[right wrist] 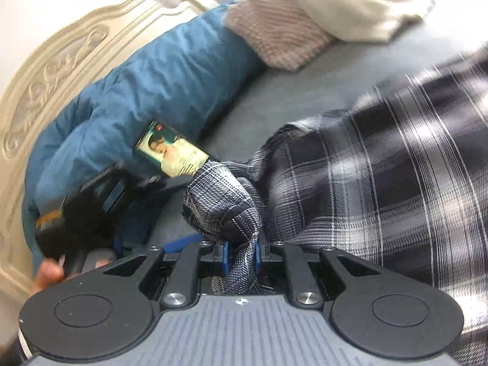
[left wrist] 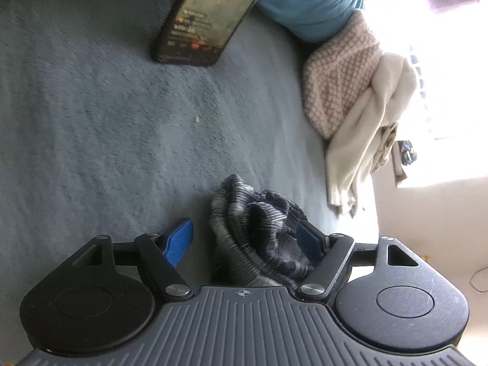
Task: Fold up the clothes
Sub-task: 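Pinch the plaid shirt bundle with the left tool while the right tool holds it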
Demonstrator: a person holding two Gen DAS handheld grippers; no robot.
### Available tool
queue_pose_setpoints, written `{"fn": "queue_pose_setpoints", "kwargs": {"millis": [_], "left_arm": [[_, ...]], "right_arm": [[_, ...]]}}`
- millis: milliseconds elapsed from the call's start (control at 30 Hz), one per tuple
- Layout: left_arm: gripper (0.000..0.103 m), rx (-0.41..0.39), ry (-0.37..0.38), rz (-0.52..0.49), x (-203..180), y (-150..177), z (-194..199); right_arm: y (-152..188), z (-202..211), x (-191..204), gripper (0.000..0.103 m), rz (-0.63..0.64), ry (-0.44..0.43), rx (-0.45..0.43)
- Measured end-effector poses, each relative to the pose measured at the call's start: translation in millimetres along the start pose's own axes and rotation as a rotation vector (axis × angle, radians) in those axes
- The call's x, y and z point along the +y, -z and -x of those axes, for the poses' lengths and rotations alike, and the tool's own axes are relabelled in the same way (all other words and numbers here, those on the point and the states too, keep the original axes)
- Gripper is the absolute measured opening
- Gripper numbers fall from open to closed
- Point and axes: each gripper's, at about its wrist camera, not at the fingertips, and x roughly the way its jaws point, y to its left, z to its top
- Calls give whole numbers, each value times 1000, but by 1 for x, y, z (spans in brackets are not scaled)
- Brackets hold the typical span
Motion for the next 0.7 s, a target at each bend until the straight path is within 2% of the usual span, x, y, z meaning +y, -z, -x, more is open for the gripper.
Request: {"fn": "queue_pose_setpoints", "kwargs": {"millis": [167, 267, 367, 467, 567, 700], "left_arm": [[75, 55, 21, -30, -3, -5, -14], [75, 66, 18, -66, -4, -5, -15], [74, 71, 31, -45, 1, -8, -14], [71, 69, 32, -53, 2, -11, -12], [60, 62, 3, -75, 1, -12, -11], [47, 64, -24, -82, 2, -15, -8]], "right_arm": [[6, -1, 22, 16, 177, 38, -4], [17, -5, 44, 19, 379, 86, 5], [28, -8, 65, 26, 568, 129, 13], [39, -13, 79, 34, 688, 148, 17], [50, -17, 91, 45, 785, 172, 13], [60, -22, 104, 68, 888, 211, 1]]}}
